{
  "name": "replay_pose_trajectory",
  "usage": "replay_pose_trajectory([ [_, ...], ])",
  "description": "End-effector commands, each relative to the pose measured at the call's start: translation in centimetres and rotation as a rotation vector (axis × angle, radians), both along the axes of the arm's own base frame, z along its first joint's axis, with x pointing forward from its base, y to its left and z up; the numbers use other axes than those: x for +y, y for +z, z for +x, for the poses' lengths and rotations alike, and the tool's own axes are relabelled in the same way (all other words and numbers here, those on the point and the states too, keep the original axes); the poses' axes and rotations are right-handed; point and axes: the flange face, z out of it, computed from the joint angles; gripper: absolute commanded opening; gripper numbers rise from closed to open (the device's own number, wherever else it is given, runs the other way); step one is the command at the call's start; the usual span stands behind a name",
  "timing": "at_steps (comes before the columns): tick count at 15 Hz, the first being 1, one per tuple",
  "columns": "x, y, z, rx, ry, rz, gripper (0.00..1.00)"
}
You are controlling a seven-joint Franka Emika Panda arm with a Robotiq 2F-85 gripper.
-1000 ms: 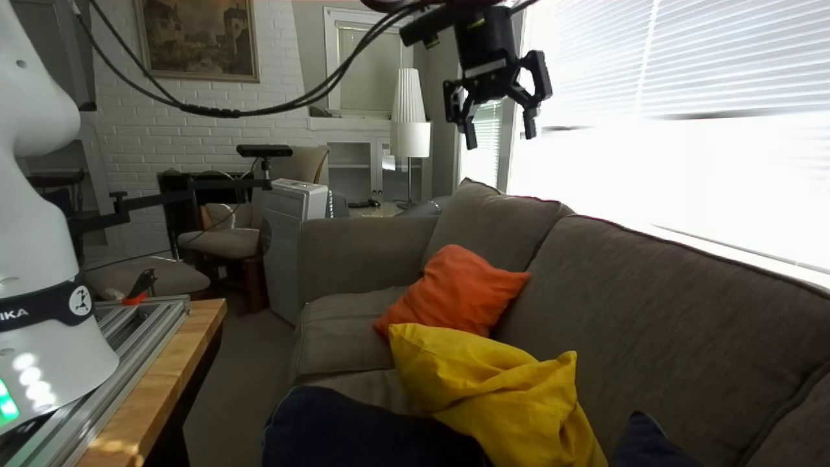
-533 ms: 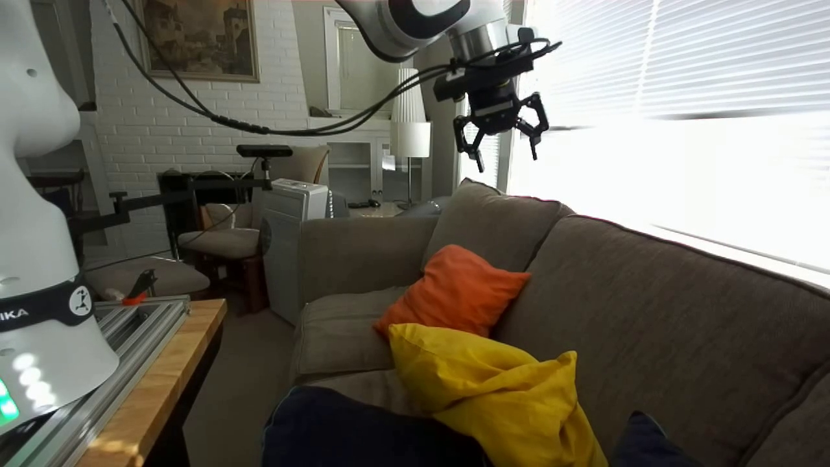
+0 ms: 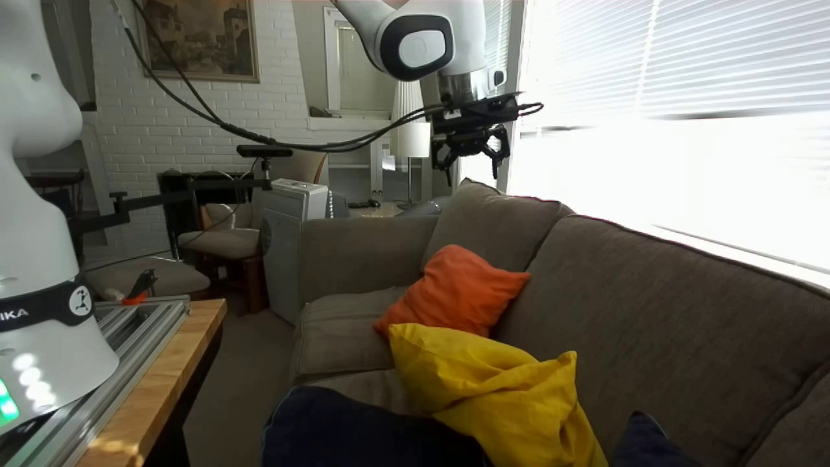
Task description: Put the orange pillow on top of the yellow one
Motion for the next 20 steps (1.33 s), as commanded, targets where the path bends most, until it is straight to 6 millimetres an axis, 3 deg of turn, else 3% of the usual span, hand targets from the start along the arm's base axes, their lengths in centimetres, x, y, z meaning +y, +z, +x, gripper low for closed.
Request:
replay_pose_trajectory([
  [1, 0.1, 0.0, 0.0, 0.000, -0.002, -0.001, 1.00],
  [6, 0.0, 0.0, 0.0, 0.000, -0.002, -0.001, 1.00],
  [8, -1.0, -0.2, -0.5, -0.014, -0.019, -0.016, 1.00],
  [15, 0.9, -2.6, 4.7, -0.005, 0.173, -0.086, 1.00],
  [20, 3.8, -5.4, 9.1, -0.007, 0.288, -0.082, 1.00],
])
